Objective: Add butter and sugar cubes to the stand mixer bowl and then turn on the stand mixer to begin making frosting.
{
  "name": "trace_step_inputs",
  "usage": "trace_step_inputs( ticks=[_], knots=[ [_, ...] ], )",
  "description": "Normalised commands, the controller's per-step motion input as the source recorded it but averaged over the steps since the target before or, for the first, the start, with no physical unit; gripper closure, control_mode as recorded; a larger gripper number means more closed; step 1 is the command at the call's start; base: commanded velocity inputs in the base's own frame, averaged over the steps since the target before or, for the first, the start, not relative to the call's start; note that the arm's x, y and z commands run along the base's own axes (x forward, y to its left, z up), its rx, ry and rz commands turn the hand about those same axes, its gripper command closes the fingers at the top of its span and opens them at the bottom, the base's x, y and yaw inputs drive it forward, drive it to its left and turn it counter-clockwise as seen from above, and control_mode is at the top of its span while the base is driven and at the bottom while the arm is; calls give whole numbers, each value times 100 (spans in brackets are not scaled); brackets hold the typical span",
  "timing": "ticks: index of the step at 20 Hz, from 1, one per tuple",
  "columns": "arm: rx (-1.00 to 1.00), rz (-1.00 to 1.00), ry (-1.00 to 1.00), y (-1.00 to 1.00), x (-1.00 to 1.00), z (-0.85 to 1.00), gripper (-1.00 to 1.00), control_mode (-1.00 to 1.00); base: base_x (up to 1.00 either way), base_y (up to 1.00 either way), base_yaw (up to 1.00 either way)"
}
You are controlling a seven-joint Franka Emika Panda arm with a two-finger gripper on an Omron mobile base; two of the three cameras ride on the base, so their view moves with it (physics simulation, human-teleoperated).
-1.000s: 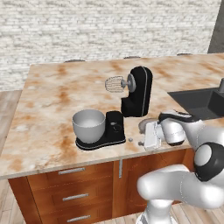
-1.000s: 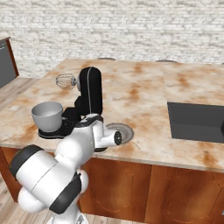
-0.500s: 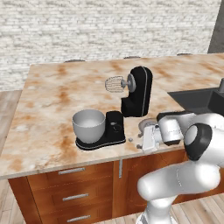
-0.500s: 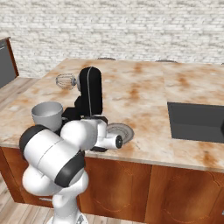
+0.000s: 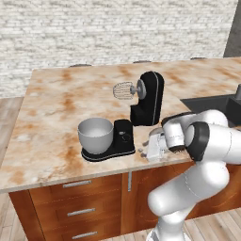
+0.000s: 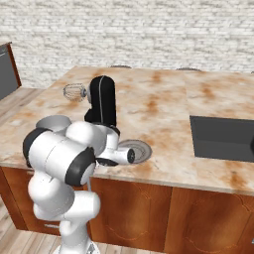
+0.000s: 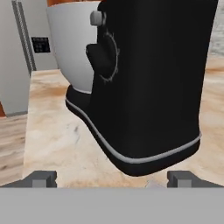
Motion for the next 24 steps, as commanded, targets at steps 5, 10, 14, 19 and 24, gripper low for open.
trace_step_inputs(
  ticks=[5,10,14,19,24],
  knots=[
    [0,-7,2,0,28,-21,-100,-100,0,0,0],
    [0,-5,0,0,14,-27,-100,-100,0,0,0],
    [0,-4,1,0,22,-23,-100,-100,0,0,0],
    [0,-3,2,-7,32,-16,-100,-100,0,0,0],
    [0,-3,6,-4,5,-26,100,-100,0,0,0]
  ],
)
